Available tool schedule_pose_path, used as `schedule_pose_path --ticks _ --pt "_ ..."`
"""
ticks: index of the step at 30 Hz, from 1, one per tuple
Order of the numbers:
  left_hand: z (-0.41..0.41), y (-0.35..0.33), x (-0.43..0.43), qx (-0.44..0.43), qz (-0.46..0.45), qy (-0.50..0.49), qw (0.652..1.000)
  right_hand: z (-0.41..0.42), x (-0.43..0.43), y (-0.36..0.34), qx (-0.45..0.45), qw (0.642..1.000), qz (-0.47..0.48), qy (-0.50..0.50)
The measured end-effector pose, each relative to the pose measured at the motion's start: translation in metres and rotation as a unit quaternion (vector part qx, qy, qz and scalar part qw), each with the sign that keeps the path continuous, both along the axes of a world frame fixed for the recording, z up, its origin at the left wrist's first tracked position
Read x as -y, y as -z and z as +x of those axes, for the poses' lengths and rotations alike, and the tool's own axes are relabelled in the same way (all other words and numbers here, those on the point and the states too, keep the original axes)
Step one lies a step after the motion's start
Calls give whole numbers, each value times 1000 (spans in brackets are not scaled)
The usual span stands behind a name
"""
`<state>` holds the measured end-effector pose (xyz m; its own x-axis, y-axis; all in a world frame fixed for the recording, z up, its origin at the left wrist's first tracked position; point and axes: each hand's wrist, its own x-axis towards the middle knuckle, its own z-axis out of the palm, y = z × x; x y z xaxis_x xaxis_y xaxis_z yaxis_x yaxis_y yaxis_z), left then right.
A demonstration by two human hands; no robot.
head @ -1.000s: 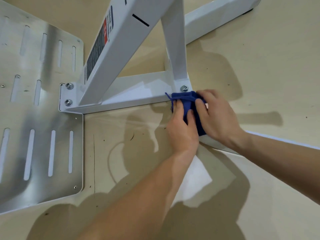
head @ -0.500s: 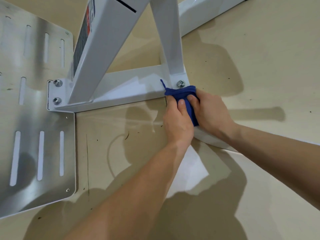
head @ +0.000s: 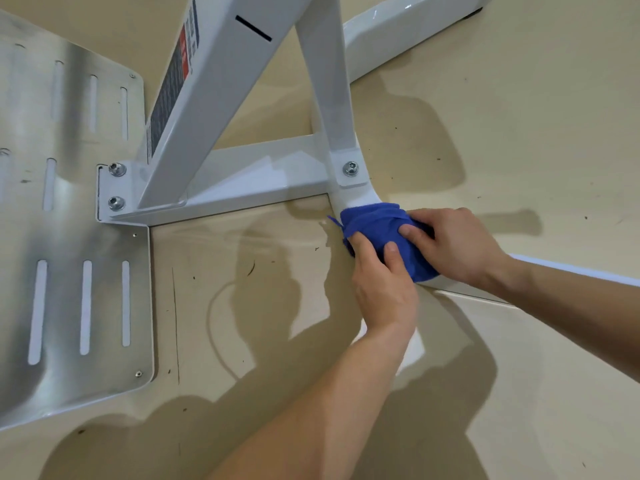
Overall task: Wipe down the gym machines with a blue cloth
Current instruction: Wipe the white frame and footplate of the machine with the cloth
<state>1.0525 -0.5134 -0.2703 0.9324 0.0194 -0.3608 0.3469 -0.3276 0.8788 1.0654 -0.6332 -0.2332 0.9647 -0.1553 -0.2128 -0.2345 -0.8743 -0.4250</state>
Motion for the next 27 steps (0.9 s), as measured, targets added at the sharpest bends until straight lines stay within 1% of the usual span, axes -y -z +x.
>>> schedule_pose_path --ticks 2,4,6,8,9,11,13,16,19,22,24,26,27 --pt "21 -5 -4 28 32 -24 999 7 -8 -6 45 998 35 37" --pt "43 -13 -10 64 56 -32 996 21 -18 -12 111 990 59 61" --pt "62 -24 -13 85 48 -21 995 42 -29 -15 159 980 91 81" --pt "85 -31 -14 77 19 -5 997 67 -36 -14 157 977 117 88" --pt "97 -31 -15 69 7 7 998 78 -38 -11 136 980 120 85" --pt "122 -26 -18 45 -1 34 998 95 -40 -8 86 988 101 80" --pt "136 -19 -23 30 12 51 998 103 -40 -7 66 992 75 75" --pt "129 -12 -28 41 28 60 997 100 -42 -1 92 991 60 79" --pt "104 -8 -31 43 48 63 996 78 -48 8 130 987 49 76" --pt "80 -2 -38 72 78 66 992 51 -46 9 114 992 -38 30" --pt "65 -1 -46 88 95 74 989 35 -43 6 105 988 -111 21" --pt "55 -3 -56 79 74 85 990 21 -44 4 129 978 -164 -1" --pt "55 -5 -62 68 48 84 993 17 -48 3 130 978 -163 -9"
